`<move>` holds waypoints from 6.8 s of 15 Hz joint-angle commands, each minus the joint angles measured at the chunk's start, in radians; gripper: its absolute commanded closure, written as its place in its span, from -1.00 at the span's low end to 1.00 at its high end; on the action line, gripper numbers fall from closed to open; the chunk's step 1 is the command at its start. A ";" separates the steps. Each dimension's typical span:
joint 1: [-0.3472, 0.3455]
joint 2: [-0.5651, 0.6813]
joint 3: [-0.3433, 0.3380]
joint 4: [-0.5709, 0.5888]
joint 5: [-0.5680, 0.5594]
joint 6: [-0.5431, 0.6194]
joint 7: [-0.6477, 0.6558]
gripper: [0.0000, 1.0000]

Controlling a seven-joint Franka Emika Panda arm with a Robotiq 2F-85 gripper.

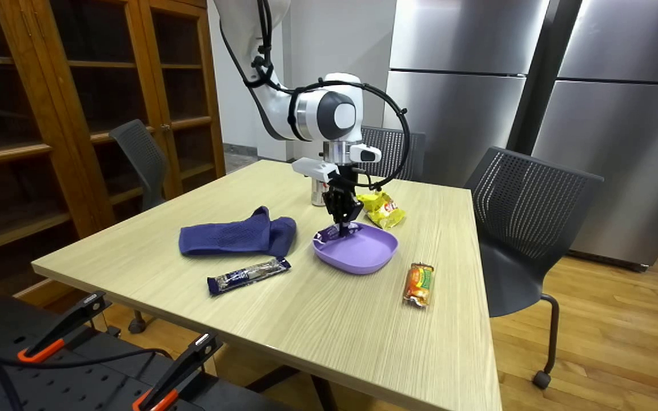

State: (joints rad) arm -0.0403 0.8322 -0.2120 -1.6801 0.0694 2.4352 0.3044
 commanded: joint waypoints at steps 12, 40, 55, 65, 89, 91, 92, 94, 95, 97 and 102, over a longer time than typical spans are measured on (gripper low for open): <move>-0.080 -0.034 0.092 0.065 0.010 -0.220 -0.165 -1.00; -0.132 -0.145 0.071 -0.019 0.014 -0.225 -0.176 -1.00; -0.158 -0.124 0.031 -0.012 -0.012 -0.131 -0.209 -1.00; -0.271 -0.070 0.033 0.023 -0.025 -0.097 -0.406 -1.00; -0.367 0.033 0.046 0.037 -0.135 -0.014 -0.669 -1.00; -0.370 0.036 0.047 0.037 -0.133 -0.016 -0.673 -1.00; -0.371 0.038 0.048 0.039 -0.133 -0.018 -0.674 -1.00; -0.374 0.041 0.049 0.041 -0.131 -0.020 -0.676 -1.00; -0.375 0.042 0.049 0.043 -0.131 -0.022 -0.677 -1.00; -0.379 0.042 0.052 0.046 -0.125 -0.027 -0.673 -0.80; -0.391 0.040 0.059 0.047 -0.125 -0.026 -0.683 0.15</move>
State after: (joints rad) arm -0.4026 0.8687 -0.1781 -1.6579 -0.0529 2.4235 -0.3458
